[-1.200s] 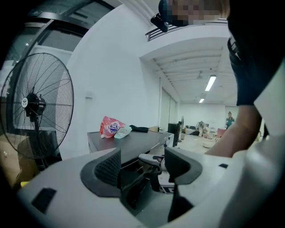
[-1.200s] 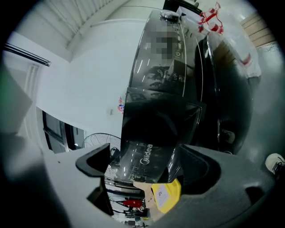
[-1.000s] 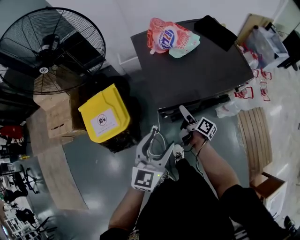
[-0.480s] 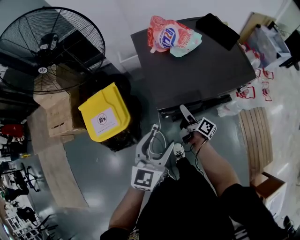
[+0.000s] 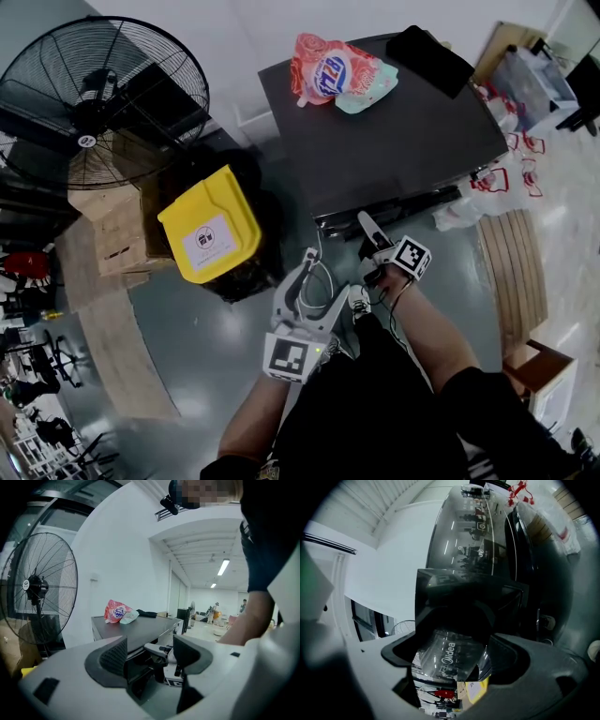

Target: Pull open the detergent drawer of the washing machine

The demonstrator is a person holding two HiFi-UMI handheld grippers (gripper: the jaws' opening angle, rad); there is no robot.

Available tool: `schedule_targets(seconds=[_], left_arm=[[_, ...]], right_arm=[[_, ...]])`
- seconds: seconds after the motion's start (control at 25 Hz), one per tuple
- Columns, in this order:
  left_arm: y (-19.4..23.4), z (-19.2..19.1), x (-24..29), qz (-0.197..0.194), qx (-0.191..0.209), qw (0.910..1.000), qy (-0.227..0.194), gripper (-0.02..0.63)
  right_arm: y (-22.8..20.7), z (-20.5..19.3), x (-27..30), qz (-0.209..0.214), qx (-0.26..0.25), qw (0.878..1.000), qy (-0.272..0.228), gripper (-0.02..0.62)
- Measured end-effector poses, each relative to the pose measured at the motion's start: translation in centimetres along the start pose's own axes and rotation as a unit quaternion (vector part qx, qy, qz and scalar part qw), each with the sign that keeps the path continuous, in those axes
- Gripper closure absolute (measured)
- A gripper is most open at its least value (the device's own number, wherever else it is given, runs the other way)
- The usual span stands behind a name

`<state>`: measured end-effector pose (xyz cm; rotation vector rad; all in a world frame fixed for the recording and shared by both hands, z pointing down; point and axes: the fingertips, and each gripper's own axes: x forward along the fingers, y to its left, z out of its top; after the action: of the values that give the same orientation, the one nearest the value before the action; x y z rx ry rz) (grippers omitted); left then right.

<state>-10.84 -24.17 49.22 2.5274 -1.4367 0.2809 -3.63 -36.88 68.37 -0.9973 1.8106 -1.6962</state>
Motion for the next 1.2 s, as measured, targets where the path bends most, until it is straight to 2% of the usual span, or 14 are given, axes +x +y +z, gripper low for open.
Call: schedule_targets(seconds=[1.2], left_arm=[[-8.4, -2.4, -7.3, -0.071, 0.013, 0.9974, 0.001, 0.327]], right_arm=[[-1.9, -4.9, -13.9, 0.004, 0.007, 0.999, -0.039, 0.129]])
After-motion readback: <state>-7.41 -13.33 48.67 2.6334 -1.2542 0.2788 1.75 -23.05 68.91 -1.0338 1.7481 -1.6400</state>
